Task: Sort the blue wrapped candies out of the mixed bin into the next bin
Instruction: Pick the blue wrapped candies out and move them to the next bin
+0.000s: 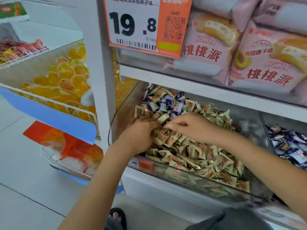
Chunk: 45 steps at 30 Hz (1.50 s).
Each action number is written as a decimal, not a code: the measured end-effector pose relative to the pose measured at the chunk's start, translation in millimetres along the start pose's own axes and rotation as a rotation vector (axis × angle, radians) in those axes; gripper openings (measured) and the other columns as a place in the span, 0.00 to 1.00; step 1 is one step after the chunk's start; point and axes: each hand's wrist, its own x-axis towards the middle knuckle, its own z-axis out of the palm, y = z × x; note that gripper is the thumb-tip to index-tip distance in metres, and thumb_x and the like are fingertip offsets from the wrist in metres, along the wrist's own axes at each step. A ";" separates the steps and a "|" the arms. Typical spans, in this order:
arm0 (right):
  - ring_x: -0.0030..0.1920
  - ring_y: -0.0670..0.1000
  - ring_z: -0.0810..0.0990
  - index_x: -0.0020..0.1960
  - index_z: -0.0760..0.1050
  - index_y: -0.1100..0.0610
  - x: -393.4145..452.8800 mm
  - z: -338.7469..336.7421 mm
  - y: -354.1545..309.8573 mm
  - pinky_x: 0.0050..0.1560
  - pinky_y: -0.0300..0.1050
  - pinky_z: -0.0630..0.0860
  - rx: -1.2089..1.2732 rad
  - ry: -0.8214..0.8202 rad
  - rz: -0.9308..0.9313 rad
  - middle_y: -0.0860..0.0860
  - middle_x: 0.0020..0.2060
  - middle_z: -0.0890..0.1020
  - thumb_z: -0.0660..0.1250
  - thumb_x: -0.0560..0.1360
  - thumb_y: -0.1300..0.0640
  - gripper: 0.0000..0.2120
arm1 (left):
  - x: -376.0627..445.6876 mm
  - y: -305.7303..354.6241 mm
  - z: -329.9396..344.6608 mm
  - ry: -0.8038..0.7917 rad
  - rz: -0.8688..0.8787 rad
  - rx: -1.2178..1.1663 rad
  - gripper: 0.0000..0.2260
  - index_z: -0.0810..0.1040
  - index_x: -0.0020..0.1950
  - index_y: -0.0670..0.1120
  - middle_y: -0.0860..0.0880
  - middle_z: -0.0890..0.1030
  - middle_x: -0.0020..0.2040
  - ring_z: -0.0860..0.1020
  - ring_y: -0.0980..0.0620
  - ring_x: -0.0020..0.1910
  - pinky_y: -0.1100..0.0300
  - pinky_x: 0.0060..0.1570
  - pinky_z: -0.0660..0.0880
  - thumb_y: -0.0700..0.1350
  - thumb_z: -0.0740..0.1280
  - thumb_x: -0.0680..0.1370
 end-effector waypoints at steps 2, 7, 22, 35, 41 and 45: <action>0.51 0.40 0.75 0.68 0.69 0.45 17.7 -12.1 11.5 0.61 0.42 0.69 -0.109 0.157 -0.004 0.47 0.66 0.73 0.68 0.75 0.51 0.22 | -1.9 3.2 -0.7 0.000 -0.024 0.007 0.23 0.72 0.67 0.52 0.48 0.72 0.65 0.66 0.46 0.68 0.46 0.64 0.66 0.36 0.59 0.74; 0.62 0.50 0.65 0.74 0.51 0.38 66.0 -10.5 32.1 0.58 0.43 0.65 -0.448 -0.026 -0.121 0.46 0.73 0.59 0.71 0.70 0.43 0.41 | -4.2 2.5 -5.4 -0.040 -0.015 -0.061 0.23 0.76 0.64 0.51 0.46 0.76 0.62 0.71 0.46 0.62 0.52 0.62 0.69 0.33 0.58 0.73; 0.43 0.44 0.75 0.54 0.74 0.51 62.1 17.2 28.4 0.42 0.41 0.69 0.184 0.192 -0.095 0.47 0.48 0.78 0.73 0.71 0.54 0.13 | -6.4 -1.5 -17.2 0.322 -0.047 -0.256 0.11 0.81 0.51 0.46 0.49 0.82 0.47 0.79 0.50 0.43 0.54 0.43 0.77 0.36 0.62 0.75; 0.44 0.45 0.83 0.54 0.76 0.53 -27.9 -2.5 2.0 0.47 0.41 0.79 1.242 0.393 0.351 0.49 0.45 0.85 0.72 0.69 0.57 0.14 | 20.0 13.4 -2.6 0.156 -0.167 0.077 0.11 0.73 0.59 0.50 0.47 0.81 0.51 0.78 0.45 0.47 0.56 0.40 0.74 0.48 0.65 0.78; 0.33 0.50 0.75 0.48 0.75 0.61 -70.1 0.9 3.7 0.31 0.37 0.77 1.913 0.457 0.398 0.56 0.43 0.79 0.78 0.58 0.64 0.21 | 17.1 14.8 -4.1 0.231 -0.157 -0.034 0.09 0.79 0.51 0.48 0.48 0.82 0.48 0.79 0.47 0.47 0.54 0.42 0.77 0.37 0.65 0.75; 0.32 0.47 0.72 0.45 0.75 0.62 -97.1 -1.2 10.1 0.24 0.32 0.66 2.267 0.360 0.223 0.55 0.38 0.77 0.80 0.50 0.70 0.26 | 9.3 30.9 -17.5 0.436 -0.107 -0.106 0.06 0.81 0.49 0.46 0.47 0.84 0.44 0.80 0.46 0.45 0.52 0.46 0.77 0.39 0.66 0.75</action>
